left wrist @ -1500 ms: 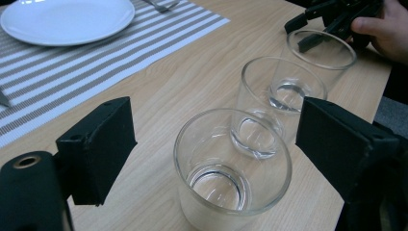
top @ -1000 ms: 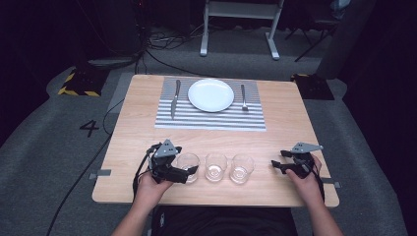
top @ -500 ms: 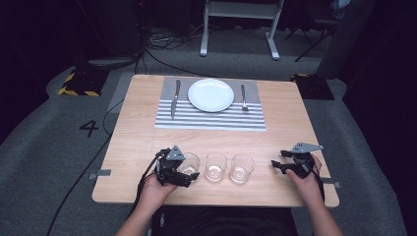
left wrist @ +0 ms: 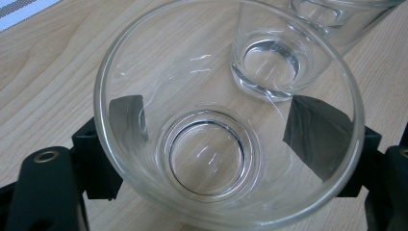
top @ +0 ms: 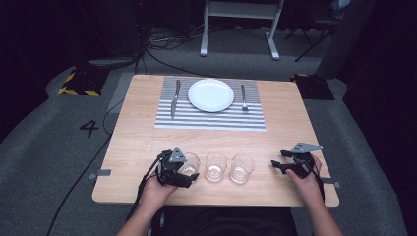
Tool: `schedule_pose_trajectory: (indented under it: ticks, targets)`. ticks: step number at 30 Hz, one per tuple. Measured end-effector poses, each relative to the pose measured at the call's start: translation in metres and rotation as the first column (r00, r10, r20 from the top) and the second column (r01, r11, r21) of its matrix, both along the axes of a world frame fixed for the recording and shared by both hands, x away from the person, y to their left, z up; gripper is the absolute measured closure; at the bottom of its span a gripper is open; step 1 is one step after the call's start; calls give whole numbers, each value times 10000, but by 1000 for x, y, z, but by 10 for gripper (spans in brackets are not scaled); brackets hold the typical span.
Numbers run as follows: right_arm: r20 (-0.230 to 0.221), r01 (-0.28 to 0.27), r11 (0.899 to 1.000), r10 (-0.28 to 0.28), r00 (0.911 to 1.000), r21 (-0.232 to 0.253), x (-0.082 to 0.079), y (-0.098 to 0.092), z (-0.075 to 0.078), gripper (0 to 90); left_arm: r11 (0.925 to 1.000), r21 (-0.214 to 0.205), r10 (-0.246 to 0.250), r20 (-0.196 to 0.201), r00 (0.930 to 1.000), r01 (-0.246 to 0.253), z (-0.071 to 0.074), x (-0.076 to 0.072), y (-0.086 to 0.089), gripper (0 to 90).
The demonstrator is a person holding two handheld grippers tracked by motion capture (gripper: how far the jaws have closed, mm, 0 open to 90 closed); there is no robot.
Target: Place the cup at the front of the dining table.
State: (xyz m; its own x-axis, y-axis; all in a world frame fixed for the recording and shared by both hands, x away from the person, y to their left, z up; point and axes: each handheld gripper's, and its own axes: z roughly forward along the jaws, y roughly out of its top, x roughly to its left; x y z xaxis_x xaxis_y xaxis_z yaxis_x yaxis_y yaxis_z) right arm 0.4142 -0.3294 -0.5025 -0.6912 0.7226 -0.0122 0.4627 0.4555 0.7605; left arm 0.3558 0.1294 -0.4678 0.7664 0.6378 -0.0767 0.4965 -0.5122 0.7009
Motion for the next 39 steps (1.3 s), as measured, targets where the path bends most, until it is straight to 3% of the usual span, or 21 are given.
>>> schedule_pose_trajectory:
  ticks: [3,6,9,10,11,14,28,39]
  targets:
    - [-9,-5,10000,5,10000,-2,0,0,0,342,10000,-5,55,-108,9999,-55,0,-1,0,201]
    - [4,3,10000,-3,10000,-1,0,0,0,342,9999,138,56,114,9999,-57,1,0,0,202]
    - [2,2,10000,-2,10000,-2,0,0,0,342,9999,18,153,-172,9997,-153,2,-2,0,202]
    - [2,2,10000,-2,10000,-2,0,0,0,342,9999,18,153,-172,9997,-153,2,-2,0,202]
    - [5,0,10000,0,10000,-5,0,0,0,342,9996,11,272,97,9996,-272,4,-2,0,202]
    - [-7,-14,10000,14,10000,-10,0,0,0,342,9996,-156,234,-15,9997,-234,7,-3,1,203]
    - [-7,-8,10000,8,10000,-6,0,0,0,342,9969,-616,498,36,9988,-495,36,-8,6,202]
    - [-10,0,10000,0,10000,-3,0,0,0,342,9935,-1049,518,613,9968,-451,62,-4,9,202]
